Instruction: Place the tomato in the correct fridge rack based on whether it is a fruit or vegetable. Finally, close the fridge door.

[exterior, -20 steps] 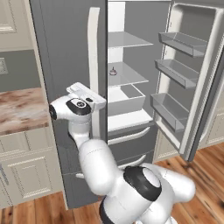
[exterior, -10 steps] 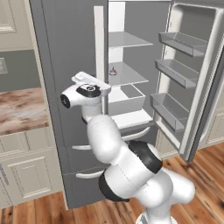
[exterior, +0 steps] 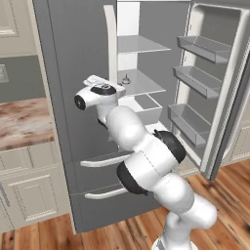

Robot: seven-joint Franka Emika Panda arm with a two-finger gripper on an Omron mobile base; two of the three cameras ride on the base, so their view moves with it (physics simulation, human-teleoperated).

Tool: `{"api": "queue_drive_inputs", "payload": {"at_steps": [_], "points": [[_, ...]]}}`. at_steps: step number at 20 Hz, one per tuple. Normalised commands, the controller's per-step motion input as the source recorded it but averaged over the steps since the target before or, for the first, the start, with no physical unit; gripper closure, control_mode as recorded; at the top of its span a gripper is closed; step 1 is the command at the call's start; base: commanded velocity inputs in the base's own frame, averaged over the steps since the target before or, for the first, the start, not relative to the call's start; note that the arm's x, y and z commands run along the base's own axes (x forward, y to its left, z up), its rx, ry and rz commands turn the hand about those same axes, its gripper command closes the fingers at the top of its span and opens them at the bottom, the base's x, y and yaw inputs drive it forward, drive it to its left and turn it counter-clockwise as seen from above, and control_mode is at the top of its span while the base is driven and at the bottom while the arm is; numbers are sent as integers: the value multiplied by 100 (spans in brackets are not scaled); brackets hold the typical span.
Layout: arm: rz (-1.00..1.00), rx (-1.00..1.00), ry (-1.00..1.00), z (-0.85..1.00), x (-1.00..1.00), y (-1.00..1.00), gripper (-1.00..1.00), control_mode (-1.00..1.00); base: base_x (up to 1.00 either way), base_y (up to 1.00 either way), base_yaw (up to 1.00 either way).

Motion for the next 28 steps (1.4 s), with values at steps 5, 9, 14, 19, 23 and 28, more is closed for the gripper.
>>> {"api": "queue_drive_inputs", "payload": {"at_steps": [5,9,14,19,23,28], "points": [[0,0,7,0,50,0,-100,-100,0,0,0],[0,0,6,0,78,0,-100,-100,0,0,0],[0,0,1,0,17,0,-100,-100,0,0,0],[0,0,-2,18,-62,-4,-100,-100,0,0,0],[0,0,-4,45,-60,-1,-100,-100,0,0,0],[-2,0,-4,57,-56,-2,-100,-100,0,0,0]]}}
